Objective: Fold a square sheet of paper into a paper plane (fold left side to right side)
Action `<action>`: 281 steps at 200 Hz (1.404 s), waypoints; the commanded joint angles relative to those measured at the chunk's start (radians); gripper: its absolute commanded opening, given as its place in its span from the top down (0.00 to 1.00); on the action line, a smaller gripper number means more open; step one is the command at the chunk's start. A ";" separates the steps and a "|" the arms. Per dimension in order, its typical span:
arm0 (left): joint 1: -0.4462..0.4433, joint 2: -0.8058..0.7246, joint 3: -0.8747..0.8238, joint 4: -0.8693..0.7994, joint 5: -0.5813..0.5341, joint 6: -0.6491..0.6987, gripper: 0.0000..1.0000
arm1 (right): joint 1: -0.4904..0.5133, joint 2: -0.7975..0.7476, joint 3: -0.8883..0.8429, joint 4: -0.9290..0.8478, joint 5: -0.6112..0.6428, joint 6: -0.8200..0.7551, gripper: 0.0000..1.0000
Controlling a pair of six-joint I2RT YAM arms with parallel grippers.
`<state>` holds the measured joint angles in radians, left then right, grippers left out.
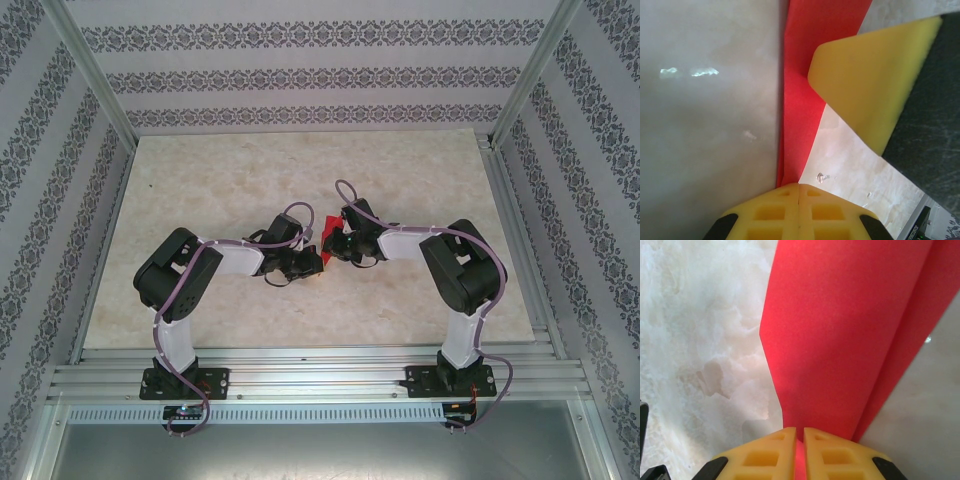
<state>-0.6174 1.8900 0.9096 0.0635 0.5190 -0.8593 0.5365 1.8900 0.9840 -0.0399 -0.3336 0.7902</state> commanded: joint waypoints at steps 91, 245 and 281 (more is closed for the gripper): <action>-0.015 0.077 -0.091 -0.126 -0.058 -0.022 1.00 | -0.116 0.046 0.115 -0.173 0.181 -0.186 0.85; -0.018 0.069 -0.089 -0.113 -0.050 -0.029 1.00 | -0.001 -0.034 0.089 -0.045 0.057 -0.072 0.84; -0.018 0.071 -0.094 -0.114 -0.051 -0.029 1.00 | -0.010 0.041 0.160 -0.151 0.134 -0.168 0.84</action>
<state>-0.6167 1.8885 0.8795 0.1196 0.5255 -0.8776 0.5343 1.8980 1.0843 -0.1349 -0.2584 0.6865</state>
